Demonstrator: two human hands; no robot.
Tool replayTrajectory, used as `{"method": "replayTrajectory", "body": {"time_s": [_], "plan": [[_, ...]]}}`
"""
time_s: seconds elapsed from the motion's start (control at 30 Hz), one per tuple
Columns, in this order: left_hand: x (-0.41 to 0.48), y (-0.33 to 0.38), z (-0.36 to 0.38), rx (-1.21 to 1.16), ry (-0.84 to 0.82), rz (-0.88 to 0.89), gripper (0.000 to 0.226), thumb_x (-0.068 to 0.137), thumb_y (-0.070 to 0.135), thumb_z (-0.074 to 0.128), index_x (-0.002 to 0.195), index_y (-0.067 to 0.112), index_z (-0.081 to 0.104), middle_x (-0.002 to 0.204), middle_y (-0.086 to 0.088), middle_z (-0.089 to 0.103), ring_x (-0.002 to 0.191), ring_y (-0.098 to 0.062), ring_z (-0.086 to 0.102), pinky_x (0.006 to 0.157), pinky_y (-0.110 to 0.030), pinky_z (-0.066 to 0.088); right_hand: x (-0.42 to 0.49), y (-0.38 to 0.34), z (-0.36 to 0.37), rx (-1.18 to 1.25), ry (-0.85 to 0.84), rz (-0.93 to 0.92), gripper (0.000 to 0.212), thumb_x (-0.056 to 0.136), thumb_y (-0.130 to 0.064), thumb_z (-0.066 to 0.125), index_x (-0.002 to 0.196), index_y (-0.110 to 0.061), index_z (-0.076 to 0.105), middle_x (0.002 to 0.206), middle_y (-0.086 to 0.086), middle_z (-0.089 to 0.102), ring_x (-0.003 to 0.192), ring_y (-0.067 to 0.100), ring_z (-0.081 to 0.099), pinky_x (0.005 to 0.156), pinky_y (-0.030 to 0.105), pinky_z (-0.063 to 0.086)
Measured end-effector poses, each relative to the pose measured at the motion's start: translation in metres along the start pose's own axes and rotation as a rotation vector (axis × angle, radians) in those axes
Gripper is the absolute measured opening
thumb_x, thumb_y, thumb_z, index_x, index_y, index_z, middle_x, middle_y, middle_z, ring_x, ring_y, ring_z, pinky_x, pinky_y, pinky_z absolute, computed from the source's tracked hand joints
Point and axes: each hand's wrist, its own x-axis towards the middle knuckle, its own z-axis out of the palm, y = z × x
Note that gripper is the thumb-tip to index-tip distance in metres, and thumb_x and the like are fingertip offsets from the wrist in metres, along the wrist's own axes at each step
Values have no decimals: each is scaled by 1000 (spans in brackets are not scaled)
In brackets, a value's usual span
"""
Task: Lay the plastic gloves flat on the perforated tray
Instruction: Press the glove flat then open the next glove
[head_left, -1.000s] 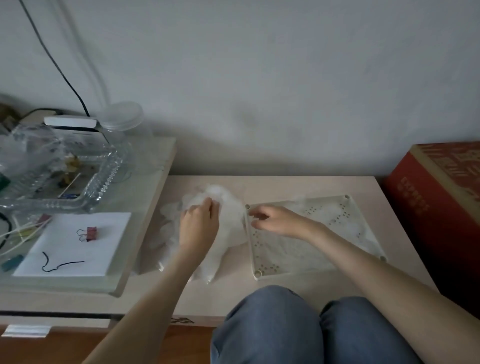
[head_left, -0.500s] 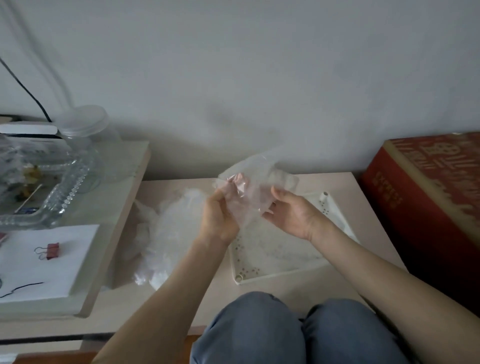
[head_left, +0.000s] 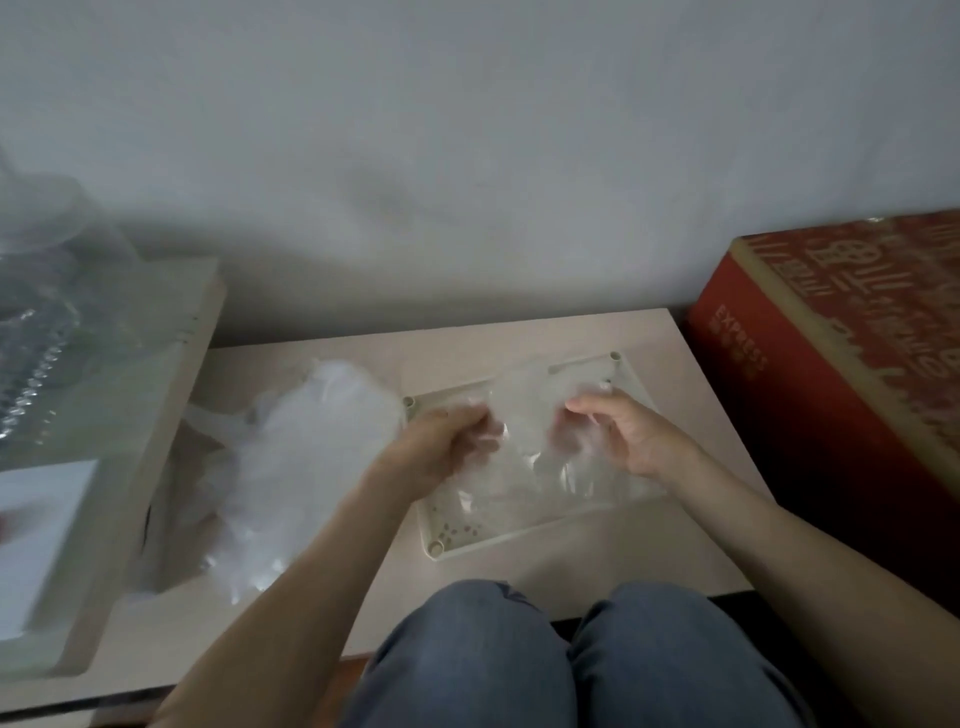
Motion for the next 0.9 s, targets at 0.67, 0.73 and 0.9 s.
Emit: {"method": "replayTrajectory", "body": {"time_s": [0.67,0.73,0.9], "plan": [[7,-41,14,1217,454,341,8,99,20,42,101,12,44,97,-11,63,84,-27,56,71,-40,47,14,25,-27,-723,297,-114,24,89,-15,62,111,-23,62,82,0,58,61,5,54,46,17,38],[9,-45,13,1350,483,339,26,95,14,43,121,9,43,120,-13,54,106,-27,49,90,-36,41,18,28,-29,-819,331,-72,26,87,-19,64,113,-21,59,80,1,51,60,12,50,42,21,36],[13,-46,20,1648,423,595,74,91,15,47,154,20,10,160,-17,-2,147,-33,-4,117,-47,-3,26,32,-27,-886,355,-78,25,85,-15,66,108,-19,58,82,2,58,59,12,54,39,15,36]]}}
